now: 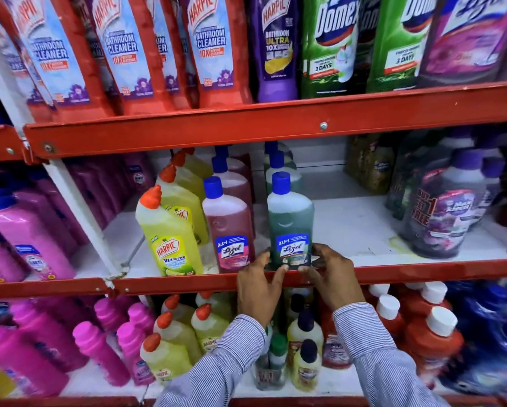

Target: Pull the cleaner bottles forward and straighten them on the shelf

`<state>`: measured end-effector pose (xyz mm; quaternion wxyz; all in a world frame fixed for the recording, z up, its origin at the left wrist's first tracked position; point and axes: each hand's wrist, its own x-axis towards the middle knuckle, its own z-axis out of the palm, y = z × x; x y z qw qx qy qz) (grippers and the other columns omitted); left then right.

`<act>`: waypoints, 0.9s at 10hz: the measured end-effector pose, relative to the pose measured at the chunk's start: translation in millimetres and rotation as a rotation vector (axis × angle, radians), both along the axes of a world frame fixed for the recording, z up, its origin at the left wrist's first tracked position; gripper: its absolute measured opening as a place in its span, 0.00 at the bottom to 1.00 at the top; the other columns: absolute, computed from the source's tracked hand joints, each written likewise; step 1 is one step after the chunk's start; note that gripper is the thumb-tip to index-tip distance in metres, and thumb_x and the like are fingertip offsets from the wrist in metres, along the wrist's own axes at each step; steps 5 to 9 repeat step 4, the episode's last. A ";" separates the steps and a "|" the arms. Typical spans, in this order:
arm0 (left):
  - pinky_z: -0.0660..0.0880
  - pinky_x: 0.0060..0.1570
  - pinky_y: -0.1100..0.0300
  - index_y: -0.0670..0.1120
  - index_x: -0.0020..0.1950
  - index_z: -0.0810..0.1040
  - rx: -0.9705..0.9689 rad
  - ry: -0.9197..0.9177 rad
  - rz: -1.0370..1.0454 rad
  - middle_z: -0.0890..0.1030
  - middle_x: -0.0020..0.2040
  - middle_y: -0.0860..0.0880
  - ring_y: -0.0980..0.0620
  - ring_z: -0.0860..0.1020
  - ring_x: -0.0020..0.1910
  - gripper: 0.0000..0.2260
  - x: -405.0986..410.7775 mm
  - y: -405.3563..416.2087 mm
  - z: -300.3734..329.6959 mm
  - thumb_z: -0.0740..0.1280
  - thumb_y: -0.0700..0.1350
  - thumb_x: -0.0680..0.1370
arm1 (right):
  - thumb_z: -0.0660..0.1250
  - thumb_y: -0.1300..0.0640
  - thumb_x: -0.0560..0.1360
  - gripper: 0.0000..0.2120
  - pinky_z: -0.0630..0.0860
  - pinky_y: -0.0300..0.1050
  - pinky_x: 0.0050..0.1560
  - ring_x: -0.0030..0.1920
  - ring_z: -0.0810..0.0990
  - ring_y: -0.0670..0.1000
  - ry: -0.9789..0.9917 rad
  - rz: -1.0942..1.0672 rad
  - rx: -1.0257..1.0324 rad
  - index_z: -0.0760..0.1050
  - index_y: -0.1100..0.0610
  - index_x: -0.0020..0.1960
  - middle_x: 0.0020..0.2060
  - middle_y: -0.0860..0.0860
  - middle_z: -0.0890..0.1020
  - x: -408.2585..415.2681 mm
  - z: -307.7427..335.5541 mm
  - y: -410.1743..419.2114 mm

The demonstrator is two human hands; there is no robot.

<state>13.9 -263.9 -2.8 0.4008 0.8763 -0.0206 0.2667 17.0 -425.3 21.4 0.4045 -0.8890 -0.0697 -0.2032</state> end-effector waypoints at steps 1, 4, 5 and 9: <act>0.78 0.55 0.55 0.50 0.61 0.80 0.000 -0.010 -0.023 0.87 0.52 0.48 0.47 0.84 0.50 0.17 -1.7 -1.3 1.5 0.71 0.56 0.76 | 0.76 0.56 0.67 0.22 0.72 0.37 0.52 0.49 0.83 0.52 0.024 -0.016 0.012 0.77 0.55 0.60 0.53 0.54 0.85 0.3 0.8 -1.1; 0.77 0.63 0.56 0.49 0.67 0.77 0.064 -0.073 -0.130 0.85 0.61 0.49 0.50 0.82 0.58 0.24 -1.7 15.2 24.9 0.69 0.59 0.74 | 0.77 0.60 0.67 0.24 0.76 0.34 0.48 0.43 0.83 0.46 -0.072 -0.136 0.211 0.75 0.54 0.61 0.54 0.52 0.83 -7.8 -4.7 -3.0; 0.77 0.63 0.56 0.49 0.67 0.77 0.064 -0.073 -0.130 0.85 0.61 0.49 0.50 0.82 0.58 0.24 -1.7 15.2 24.9 0.69 0.59 0.74 | 0.77 0.60 0.67 0.24 0.76 0.34 0.48 0.43 0.83 0.46 -0.072 -0.136 0.211 0.75 0.54 0.61 0.54 0.52 0.83 -7.8 -4.7 -3.0; 0.77 0.63 0.56 0.49 0.67 0.77 0.064 -0.073 -0.130 0.85 0.61 0.49 0.50 0.82 0.58 0.24 -1.7 15.2 24.9 0.69 0.59 0.74 | 0.77 0.60 0.67 0.24 0.76 0.34 0.48 0.43 0.83 0.46 -0.072 -0.136 0.211 0.75 0.54 0.61 0.54 0.52 0.83 -7.8 -4.7 -3.0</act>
